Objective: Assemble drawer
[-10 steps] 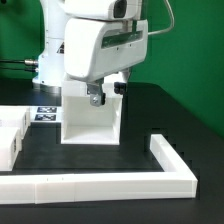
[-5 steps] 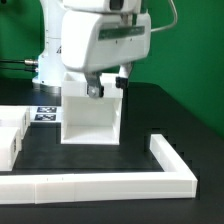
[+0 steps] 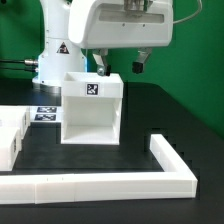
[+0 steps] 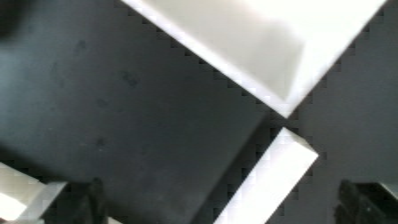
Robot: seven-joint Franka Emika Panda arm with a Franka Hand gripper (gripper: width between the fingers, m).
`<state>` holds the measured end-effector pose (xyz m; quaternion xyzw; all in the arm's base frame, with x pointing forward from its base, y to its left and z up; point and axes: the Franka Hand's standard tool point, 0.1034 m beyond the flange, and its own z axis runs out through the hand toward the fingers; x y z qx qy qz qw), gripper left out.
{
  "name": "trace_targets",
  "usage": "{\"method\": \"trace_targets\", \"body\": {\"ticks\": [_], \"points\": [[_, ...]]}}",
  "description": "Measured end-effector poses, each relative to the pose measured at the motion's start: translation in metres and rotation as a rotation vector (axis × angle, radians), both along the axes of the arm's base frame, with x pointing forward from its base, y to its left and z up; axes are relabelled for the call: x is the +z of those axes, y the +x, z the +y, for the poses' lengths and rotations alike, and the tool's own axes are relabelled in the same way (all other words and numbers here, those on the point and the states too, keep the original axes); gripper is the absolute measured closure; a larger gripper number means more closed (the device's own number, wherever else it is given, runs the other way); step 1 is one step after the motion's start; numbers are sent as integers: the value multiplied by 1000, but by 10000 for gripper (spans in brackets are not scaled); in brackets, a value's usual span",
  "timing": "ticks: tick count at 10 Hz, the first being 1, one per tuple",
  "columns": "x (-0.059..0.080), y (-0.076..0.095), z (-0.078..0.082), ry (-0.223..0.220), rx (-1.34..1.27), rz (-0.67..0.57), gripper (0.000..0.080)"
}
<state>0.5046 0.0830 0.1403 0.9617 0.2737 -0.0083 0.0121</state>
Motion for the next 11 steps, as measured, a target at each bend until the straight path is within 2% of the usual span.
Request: {"method": "trace_targets", "body": {"ticks": [3,6,9,11], "points": [[0,-1,0,-1,-7,1,150],[-2,-34,0,-24,-252,17,150],[-11,-49,7,-33,-363,38,150],[-22,-58,6,-6,-417,47,150]]}}
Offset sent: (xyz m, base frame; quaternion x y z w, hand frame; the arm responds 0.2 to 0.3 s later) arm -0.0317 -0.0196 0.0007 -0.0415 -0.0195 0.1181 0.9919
